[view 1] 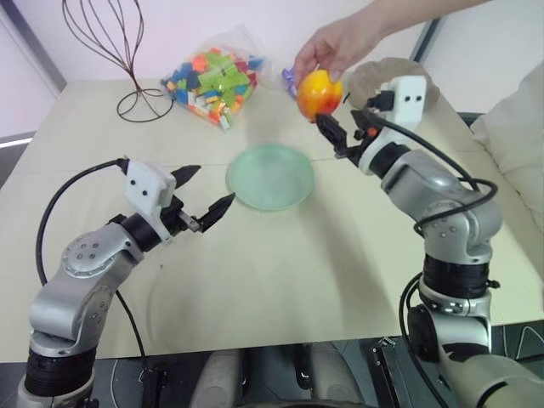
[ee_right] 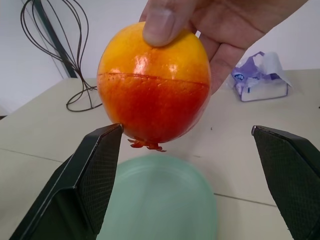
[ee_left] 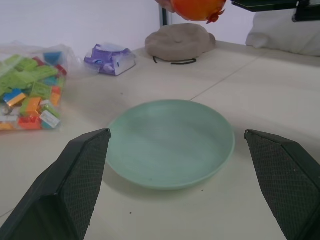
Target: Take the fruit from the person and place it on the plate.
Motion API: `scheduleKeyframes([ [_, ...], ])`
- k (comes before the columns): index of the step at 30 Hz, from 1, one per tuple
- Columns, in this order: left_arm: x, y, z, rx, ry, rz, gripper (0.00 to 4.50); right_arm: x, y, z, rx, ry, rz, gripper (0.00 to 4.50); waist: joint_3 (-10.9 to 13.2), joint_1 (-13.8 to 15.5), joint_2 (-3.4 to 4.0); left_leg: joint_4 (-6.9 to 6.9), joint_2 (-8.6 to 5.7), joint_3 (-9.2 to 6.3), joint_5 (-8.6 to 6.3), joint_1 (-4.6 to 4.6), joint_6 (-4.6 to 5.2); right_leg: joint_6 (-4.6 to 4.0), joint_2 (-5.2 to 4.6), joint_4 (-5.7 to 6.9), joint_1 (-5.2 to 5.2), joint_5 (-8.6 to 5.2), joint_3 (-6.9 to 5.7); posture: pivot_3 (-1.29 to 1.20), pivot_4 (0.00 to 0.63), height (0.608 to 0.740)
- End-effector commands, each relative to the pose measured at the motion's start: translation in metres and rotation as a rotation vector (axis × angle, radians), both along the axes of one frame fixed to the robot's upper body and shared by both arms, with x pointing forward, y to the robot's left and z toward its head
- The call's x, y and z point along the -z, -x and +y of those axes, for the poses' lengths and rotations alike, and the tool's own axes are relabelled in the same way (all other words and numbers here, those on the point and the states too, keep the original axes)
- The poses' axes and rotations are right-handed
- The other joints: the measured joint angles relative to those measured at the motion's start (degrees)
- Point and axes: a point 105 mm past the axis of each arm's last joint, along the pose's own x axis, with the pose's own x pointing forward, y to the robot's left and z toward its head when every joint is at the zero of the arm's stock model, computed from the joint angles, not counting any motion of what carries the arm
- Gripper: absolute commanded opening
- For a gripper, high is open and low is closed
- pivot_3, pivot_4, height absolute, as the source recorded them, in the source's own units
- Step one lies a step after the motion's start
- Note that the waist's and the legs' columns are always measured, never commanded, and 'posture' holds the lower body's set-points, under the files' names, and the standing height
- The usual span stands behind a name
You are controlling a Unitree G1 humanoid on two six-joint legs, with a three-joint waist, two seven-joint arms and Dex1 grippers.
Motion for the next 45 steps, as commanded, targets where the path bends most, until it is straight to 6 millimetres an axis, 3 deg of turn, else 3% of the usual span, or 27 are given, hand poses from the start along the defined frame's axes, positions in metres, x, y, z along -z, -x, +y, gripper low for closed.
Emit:
scheduleKeyframes([
  [1,-0.012,0.004,-0.004,0.007,-0.005,-0.062,4.50,-0.026,0.000,0.008,-0.019,-0.022,-0.097,4.23,0.00,-0.03,0.01,0.00,0.00,0.00,0.00,0.00,0.00,0.01,0.00,0.00,0.00,0.01,0.00,0.00,0.150,0.740],
  [10,-0.012,0.004,-0.005,0.001,-0.007,-0.068,4.50,-0.035,-0.002,0.026,-0.070,-0.042,-0.121,4.23,0.00,-0.02,0.01,-0.01,0.00,0.00,0.00,0.00,0.00,0.06,0.00,0.03,-0.01,0.04,0.00,0.00,0.150,0.740],
  [17,-0.012,0.003,-0.006,0.002,-0.007,-0.071,4.50,-0.029,-0.014,0.037,-0.080,-0.040,-0.110,4.23,0.00,-0.26,0.02,-0.03,0.01,0.00,0.00,0.02,0.00,0.07,0.01,0.06,-0.04,0.04,0.00,0.00,0.150,0.740],
  [26,-0.012,0.004,-0.005,-0.009,-0.006,-0.076,4.50,-0.030,-0.031,0.040,-0.060,-0.036,-0.131,4.23,0.01,-0.21,0.03,-0.03,0.00,0.00,0.00,0.01,0.00,0.08,0.00,0.06,-0.06,0.05,-0.01,0.00,0.150,0.740],
  [37,-0.012,0.004,-0.008,-0.007,-0.006,-0.074,4.50,-0.041,-0.034,0.038,-0.044,-0.035,-0.175,4.23,0.02,-0.19,0.05,-0.05,0.00,0.00,0.00,0.00,-0.01,0.08,-0.02,0.06,-0.08,0.06,0.00,0.00,0.150,0.740],
  [38,-0.011,0.004,-0.008,-0.006,-0.006,-0.074,4.50,-0.042,-0.034,0.038,-0.042,-0.035,-0.178,3.70,0.02,-0.19,0.05,-0.05,0.00,0.00,0.00,0.00,-0.01,0.08,-0.02,0.06,-0.08,0.06,0.00,0.00,0.150,0.740],
  [40,-0.011,0.004,-0.009,-0.003,-0.006,-0.074,4.50,-0.043,-0.035,0.038,-0.039,-0.035,-0.183,3.20,0.02,-0.18,0.05,-0.05,0.00,0.00,0.00,-0.01,-0.01,0.07,-0.02,0.05,-0.08,0.06,0.00,0.00,0.150,0.740],
  [45,-0.011,0.003,-0.010,0.001,-0.006,-0.076,4.50,-0.044,-0.034,0.038,-0.040,-0.030,-0.188,3.14,0.02,-0.18,0.05,-0.05,0.00,0.00,0.00,-0.01,-0.01,0.07,-0.02,0.05,-0.08,0.06,0.00,0.00,0.150,0.740],
])
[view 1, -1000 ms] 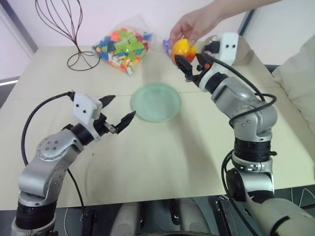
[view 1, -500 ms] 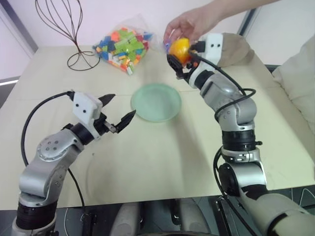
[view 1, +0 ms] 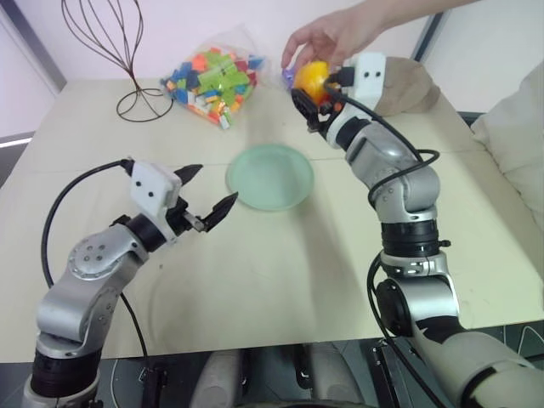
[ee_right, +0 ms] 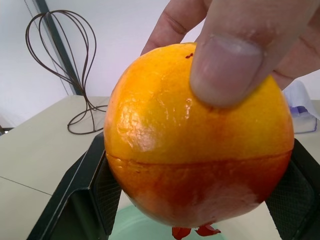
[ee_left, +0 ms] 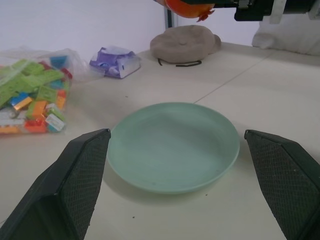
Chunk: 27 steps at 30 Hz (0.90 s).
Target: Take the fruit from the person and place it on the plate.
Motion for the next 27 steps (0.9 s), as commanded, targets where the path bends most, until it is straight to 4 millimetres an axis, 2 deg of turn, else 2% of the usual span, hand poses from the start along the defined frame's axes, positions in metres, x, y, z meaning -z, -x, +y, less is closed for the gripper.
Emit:
scheduleKeyframes([
  [1,-0.012,0.003,-0.004,0.014,-0.002,-0.057,4.50,-0.031,0.007,0.002,-0.008,-0.021,-0.105,3.14,0.00,-0.01,0.00,0.00,0.00,0.00,0.00,0.00,0.00,0.00,0.00,0.00,0.00,0.00,0.00,0.00,0.150,0.740],
  [6,-0.011,0.003,-0.004,0.013,-0.002,-0.055,4.50,-0.030,0.009,0.002,-0.013,-0.012,-0.102,3.14,0.00,-0.02,0.00,-0.01,0.00,0.00,0.00,0.00,0.00,-0.01,0.00,0.00,-0.01,0.00,0.00,0.00,0.150,0.740],
  [10,-0.009,0.001,0.001,-0.010,-0.007,-0.047,4.50,-0.016,0.012,0.005,-0.030,0.008,-0.059,3.14,0.00,0.00,0.00,-0.02,0.00,0.00,0.00,-0.01,0.00,-0.01,0.00,0.00,-0.03,0.00,0.01,0.00,0.150,0.740],
  [13,-0.007,-0.004,0.013,-0.063,-0.021,-0.035,4.50,0.015,0.013,0.013,-0.051,0.029,0.038,3.14,0.00,0.00,-0.01,-0.02,0.00,0.00,0.00,-0.01,0.00,-0.01,0.00,0.00,-0.03,0.00,0.00,0.00,0.150,0.740],
  [19,-0.004,-0.010,0.034,-0.142,-0.050,-0.014,4.50,0.078,0.022,0.040,-0.138,0.107,0.189,3.14,0.01,-0.12,0.04,-0.04,0.00,0.01,0.00,-0.05,0.00,-0.03,0.00,0.04,-0.11,-0.01,0.01,0.00,0.150,0.740],
  [23,-0.002,-0.011,0.041,-0.165,-0.068,-0.008,4.50,0.107,0.023,0.053,-0.166,0.155,0.233,3.14,0.01,-0.12,0.03,-0.04,0.00,0.01,0.01,-0.14,-0.02,0.02,0.01,0.08,-0.22,0.02,0.00,0.00,0.150,0.740],
  [27,-0.001,-0.010,0.043,-0.170,-0.076,-0.005,4.50,0.119,0.019,0.061,-0.175,0.182,0.238,3.14,0.01,-0.04,0.03,-0.04,-0.01,0.00,0.02,-0.14,-0.03,0.02,0.01,0.08,-0.22,0.02,-0.02,0.00,0.150,0.740],
])
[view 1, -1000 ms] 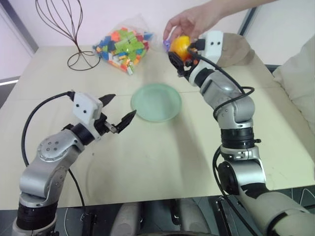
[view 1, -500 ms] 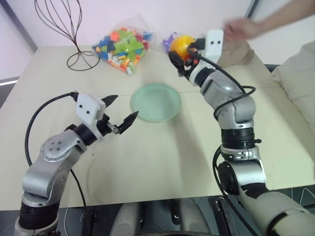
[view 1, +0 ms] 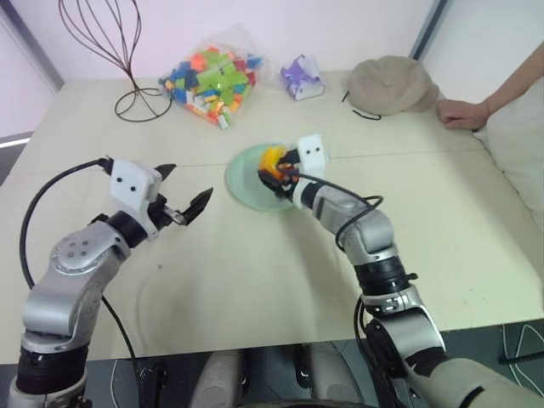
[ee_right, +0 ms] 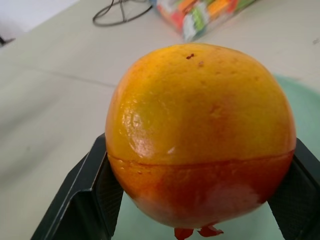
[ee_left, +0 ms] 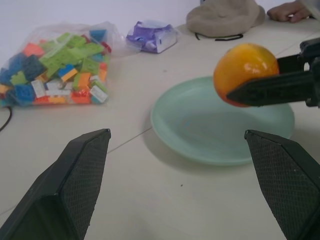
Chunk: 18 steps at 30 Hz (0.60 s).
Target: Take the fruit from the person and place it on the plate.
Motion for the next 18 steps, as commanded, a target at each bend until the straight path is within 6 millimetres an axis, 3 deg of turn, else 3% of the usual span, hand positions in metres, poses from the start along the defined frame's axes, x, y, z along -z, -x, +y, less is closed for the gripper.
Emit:
scheduleKeyframes([
  [1,-0.008,0.003,0.005,-0.011,-0.023,-0.034,4.50,-0.002,-0.003,0.008,-0.017,0.013,-0.048,3.14,0.00,0.02,0.00,0.00,-0.01,0.00,0.00,-0.01,-0.01,0.00,0.00,0.00,-0.01,0.00,-0.01,0.00,0.150,0.740],
  [7,-0.008,0.004,0.006,-0.013,-0.033,-0.035,4.50,0.013,-0.006,0.015,-0.028,0.056,-0.053,3.14,0.00,-0.06,0.00,0.00,-0.01,-0.01,0.01,-0.01,-0.04,0.00,-0.01,0.04,-0.04,0.01,0.01,0.00,0.150,0.740],
  [9,-0.008,0.004,0.006,-0.012,-0.035,-0.035,4.50,0.013,-0.007,0.015,-0.027,0.057,-0.058,4.19,0.00,-0.07,0.00,0.00,-0.01,-0.01,0.01,-0.01,-0.04,-0.01,-0.01,0.05,-0.05,0.01,0.01,0.00,0.150,0.740],
  [10,-0.008,0.004,0.005,-0.011,-0.035,-0.036,4.50,0.012,-0.007,0.015,-0.027,0.059,-0.063,4.47,0.00,-0.07,0.00,0.00,-0.01,-0.01,0.02,-0.01,-0.05,-0.01,-0.01,0.06,-0.05,0.01,0.01,0.00,0.150,0.740],
  [18,-0.008,0.003,0.001,0.001,-0.037,-0.037,4.50,0.001,-0.006,0.009,-0.019,0.061,-0.094,4.47,0.00,-0.06,0.00,0.00,-0.01,-0.01,0.02,-0.01,-0.05,-0.01,-0.01,0.08,-0.06,0.01,0.01,0.00,0.150,0.740],
])
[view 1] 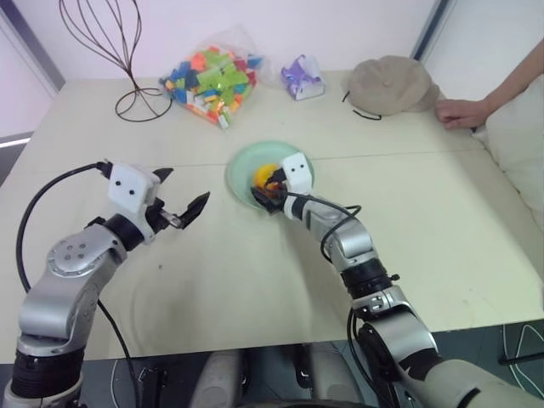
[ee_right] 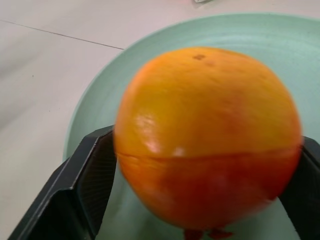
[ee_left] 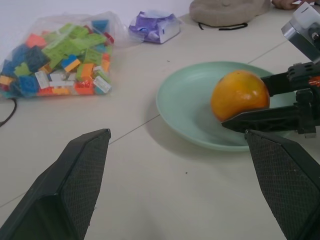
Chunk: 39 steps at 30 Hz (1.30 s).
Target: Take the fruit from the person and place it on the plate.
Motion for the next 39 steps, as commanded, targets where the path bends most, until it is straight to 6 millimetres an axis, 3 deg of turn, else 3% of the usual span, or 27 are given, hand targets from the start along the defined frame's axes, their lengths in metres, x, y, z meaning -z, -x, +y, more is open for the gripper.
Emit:
scheduleKeyframes([
  [1,-0.012,0.001,-0.003,0.015,-0.011,-0.052,4.50,-0.029,0.000,0.000,-0.006,-0.023,-0.081,4.47,0.00,0.01,0.00,0.00,0.00,0.00,0.00,0.00,0.00,0.00,0.00,0.00,0.00,0.00,0.00,0.00,0.150,0.740],
  [13,-0.012,-0.002,-0.009,0.038,0.000,-0.055,4.50,-0.061,0.004,-0.011,0.002,-0.024,-0.144,4.47,0.00,0.04,0.00,0.00,0.00,0.00,0.00,-0.02,0.00,0.00,0.00,0.02,-0.03,0.00,0.00,0.00,0.150,0.740],
  [19,-0.010,-0.001,-0.013,0.063,0.003,-0.042,4.50,-0.101,0.023,-0.021,-0.046,-0.048,-0.212,4.47,0.00,0.11,0.00,0.01,0.00,0.00,0.00,-0.13,0.00,0.00,0.00,0.05,-0.15,0.00,-0.01,0.00,0.150,0.740],
  [24,-0.011,0.002,-0.009,0.081,-0.006,-0.032,4.50,-0.124,0.052,-0.067,-0.080,-0.002,-0.244,4.47,0.00,0.51,0.00,0.02,-0.01,-0.02,0.00,-0.25,0.00,0.01,-0.04,0.02,-0.21,0.01,-0.02,0.00,0.150,0.740],
  [31,-0.015,0.010,-0.008,0.128,-0.020,-0.015,4.50,-0.127,0.116,-0.125,-0.249,0.170,-0.231,4.47,0.00,0.38,-0.01,0.01,-0.02,-0.02,-0.04,-0.32,0.07,-0.01,-0.06,-0.19,-0.16,-0.01,-0.03,0.00,0.150,0.740],
  [39,-0.017,0.013,-0.008,0.164,-0.013,0.001,4.50,-0.124,0.131,-0.157,-0.214,0.156,-0.189,4.47,-0.01,0.45,-0.02,0.13,0.08,0.01,-0.03,-0.10,0.08,-0.18,0.08,-0.17,0.11,-0.12,-0.03,0.00,0.150,0.740],
])
